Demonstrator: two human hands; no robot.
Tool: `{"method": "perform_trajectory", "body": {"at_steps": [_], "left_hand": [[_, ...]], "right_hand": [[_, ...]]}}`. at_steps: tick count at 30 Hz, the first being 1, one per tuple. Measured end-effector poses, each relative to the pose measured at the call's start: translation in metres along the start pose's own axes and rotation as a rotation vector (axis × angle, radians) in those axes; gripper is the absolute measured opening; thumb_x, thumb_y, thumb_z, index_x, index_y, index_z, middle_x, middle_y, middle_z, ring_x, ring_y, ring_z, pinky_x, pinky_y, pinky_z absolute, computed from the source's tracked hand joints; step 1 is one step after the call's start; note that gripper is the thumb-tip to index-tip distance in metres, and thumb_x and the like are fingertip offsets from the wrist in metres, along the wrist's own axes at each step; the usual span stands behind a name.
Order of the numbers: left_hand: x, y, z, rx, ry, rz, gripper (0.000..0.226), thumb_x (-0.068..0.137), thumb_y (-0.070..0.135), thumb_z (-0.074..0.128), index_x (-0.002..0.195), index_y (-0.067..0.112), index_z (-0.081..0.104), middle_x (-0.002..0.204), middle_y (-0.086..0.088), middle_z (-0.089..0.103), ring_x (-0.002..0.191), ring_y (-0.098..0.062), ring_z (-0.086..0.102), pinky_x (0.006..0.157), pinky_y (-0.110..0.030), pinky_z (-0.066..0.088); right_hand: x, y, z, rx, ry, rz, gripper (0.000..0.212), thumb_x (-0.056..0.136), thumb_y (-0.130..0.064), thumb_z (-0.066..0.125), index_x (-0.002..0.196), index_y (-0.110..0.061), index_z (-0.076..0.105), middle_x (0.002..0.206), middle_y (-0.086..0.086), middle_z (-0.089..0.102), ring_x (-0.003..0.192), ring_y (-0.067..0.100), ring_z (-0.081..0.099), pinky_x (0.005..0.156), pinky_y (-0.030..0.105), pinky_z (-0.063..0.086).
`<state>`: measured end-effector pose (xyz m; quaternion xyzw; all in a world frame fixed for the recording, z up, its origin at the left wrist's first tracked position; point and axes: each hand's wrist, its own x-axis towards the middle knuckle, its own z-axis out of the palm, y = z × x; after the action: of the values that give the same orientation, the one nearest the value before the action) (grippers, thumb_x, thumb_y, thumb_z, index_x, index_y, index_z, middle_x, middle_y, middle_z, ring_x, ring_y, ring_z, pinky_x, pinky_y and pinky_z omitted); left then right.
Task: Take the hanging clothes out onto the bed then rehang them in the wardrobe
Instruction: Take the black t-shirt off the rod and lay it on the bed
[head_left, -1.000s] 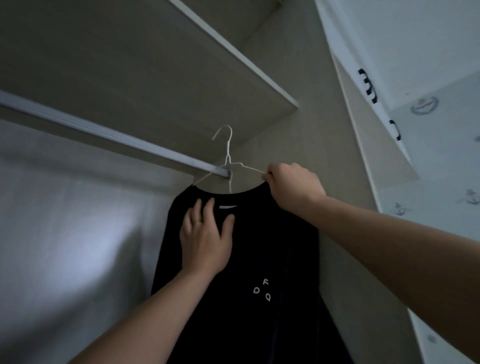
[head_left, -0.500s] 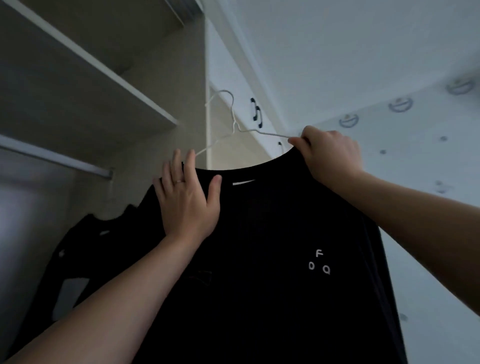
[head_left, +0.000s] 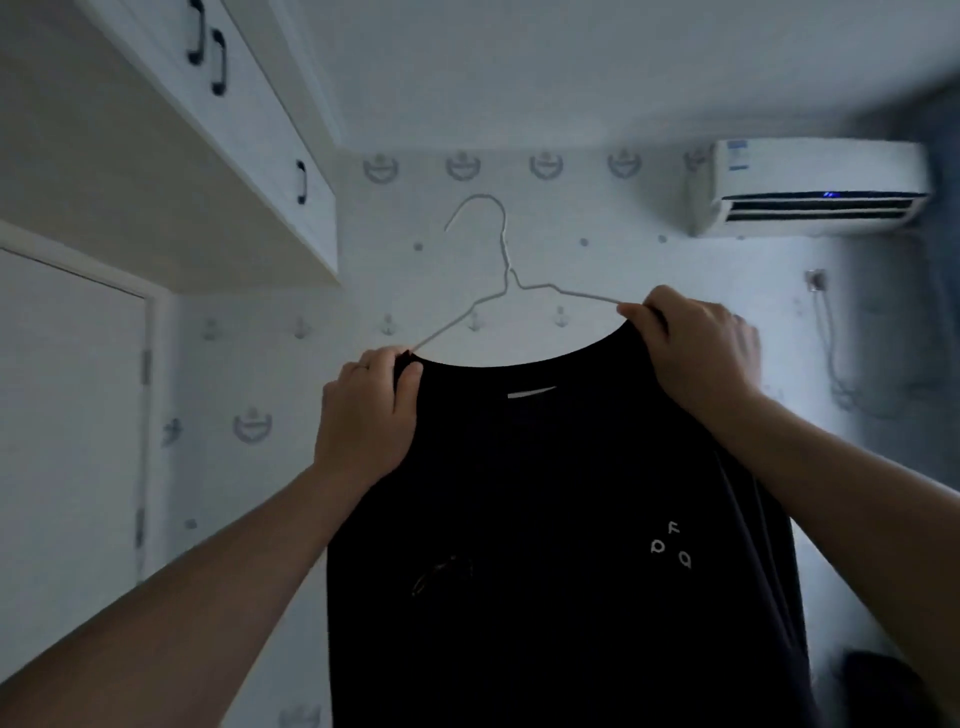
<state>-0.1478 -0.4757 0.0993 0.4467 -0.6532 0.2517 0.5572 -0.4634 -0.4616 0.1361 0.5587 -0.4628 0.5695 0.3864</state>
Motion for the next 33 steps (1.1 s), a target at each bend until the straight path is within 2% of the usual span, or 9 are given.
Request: {"method": "perform_trajectory", "body": {"at_steps": [3, 8, 12, 18, 21, 26, 31, 32, 33], "left_hand": [[-0.033, 0.009, 0.076, -0.137, -0.158, -0.019, 0.028, 0.104, 0.027, 0.041, 0.106, 0.007, 0.06, 0.095, -0.015, 0.065, 0.091, -0.036, 0.06, 0.079, -0.047, 0.048], [-0.106, 0.021, 0.198, -0.29, -0.293, -0.098, 0.023, 0.103, 0.025, 0.042, 0.1, 0.012, 0.061, 0.09, -0.005, 0.064, 0.085, -0.027, 0.059, 0.071, -0.042, 0.047], [-0.157, 0.025, 0.292, -0.351, -0.409, -0.144, 0.021, 0.102, 0.024, 0.043, 0.093, 0.013, 0.058, 0.087, -0.005, 0.06, 0.082, -0.027, 0.058, 0.067, -0.04, 0.045], [-0.202, 0.028, 0.41, -0.437, -0.577, -0.137, 0.021, 0.101, 0.02, 0.045, 0.099, 0.007, 0.061, 0.095, -0.016, 0.062, 0.09, -0.034, 0.057, 0.071, -0.043, 0.046], [-0.215, 0.03, 0.469, -0.482, -0.649, -0.103, 0.021, 0.101, 0.019, 0.046, 0.102, 0.007, 0.063, 0.099, -0.018, 0.062, 0.094, -0.036, 0.058, 0.077, -0.047, 0.049], [-0.235, 0.045, 0.566, -0.55, -0.76, -0.067, 0.019, 0.1, 0.02, 0.049, 0.103, 0.009, 0.066, 0.099, -0.015, 0.06, 0.096, -0.036, 0.056, 0.081, -0.046, 0.049], [-0.262, 0.082, 0.651, -0.585, -0.896, -0.021, 0.018, 0.099, 0.018, 0.052, 0.102, 0.008, 0.066, 0.098, -0.018, 0.059, 0.098, -0.039, 0.055, 0.085, -0.05, 0.048], [-0.268, 0.092, 0.666, -0.589, -0.921, -0.012, 0.018, 0.099, 0.018, 0.052, 0.102, 0.008, 0.066, 0.099, -0.017, 0.059, 0.1, -0.039, 0.055, 0.086, -0.05, 0.047], [-0.275, 0.102, 0.682, -0.591, -0.943, -0.005, 0.018, 0.099, 0.018, 0.051, 0.103, 0.007, 0.065, 0.101, -0.017, 0.06, 0.101, -0.039, 0.054, 0.087, -0.051, 0.047]], "right_hand": [[-0.051, 0.065, -0.004, -0.08, -0.065, 0.083, 0.044, 0.094, -0.062, 0.04, 0.083, -0.021, 0.052, 0.074, 0.001, 0.066, 0.064, 0.03, 0.054, 0.061, 0.034, 0.03], [-0.144, 0.14, -0.005, -0.131, -0.223, 0.218, 0.039, 0.089, -0.065, 0.045, 0.078, -0.028, 0.052, 0.054, -0.019, 0.046, 0.057, 0.016, 0.045, 0.055, 0.029, 0.027], [-0.208, 0.192, 0.005, -0.097, -0.42, 0.35, 0.041, 0.083, -0.067, 0.05, 0.067, -0.03, 0.053, 0.057, -0.014, 0.057, 0.06, 0.012, 0.055, 0.058, 0.03, 0.039], [-0.269, 0.249, 0.029, 0.103, -0.735, 0.606, 0.03, 0.084, -0.037, 0.072, 0.058, -0.03, 0.06, 0.05, -0.015, 0.052, 0.047, 0.001, 0.043, 0.052, 0.02, 0.036], [-0.302, 0.279, 0.041, 0.175, -0.761, 0.713, 0.029, 0.084, -0.026, 0.075, 0.059, -0.033, 0.061, 0.049, -0.016, 0.048, 0.045, -0.001, 0.039, 0.047, 0.014, 0.032], [-0.362, 0.33, 0.066, 0.113, -0.731, 0.884, 0.018, 0.081, -0.017, 0.078, 0.071, -0.026, 0.067, 0.059, -0.011, 0.054, 0.054, 0.002, 0.045, 0.056, 0.02, 0.036], [-0.417, 0.377, 0.071, -0.02, -0.785, 1.062, 0.01, 0.077, -0.048, 0.071, 0.083, -0.041, 0.069, 0.072, -0.006, 0.067, 0.067, 0.02, 0.061, 0.068, 0.043, 0.046], [-0.426, 0.387, 0.07, -0.018, -0.779, 1.068, 0.004, 0.08, -0.042, 0.072, 0.082, -0.043, 0.069, 0.071, -0.008, 0.066, 0.065, 0.017, 0.059, 0.067, 0.039, 0.045], [-0.435, 0.397, 0.07, -0.019, -0.773, 1.068, 0.013, 0.084, -0.033, 0.072, 0.081, -0.045, 0.068, 0.069, -0.012, 0.064, 0.062, 0.011, 0.055, 0.063, 0.031, 0.044]]}}
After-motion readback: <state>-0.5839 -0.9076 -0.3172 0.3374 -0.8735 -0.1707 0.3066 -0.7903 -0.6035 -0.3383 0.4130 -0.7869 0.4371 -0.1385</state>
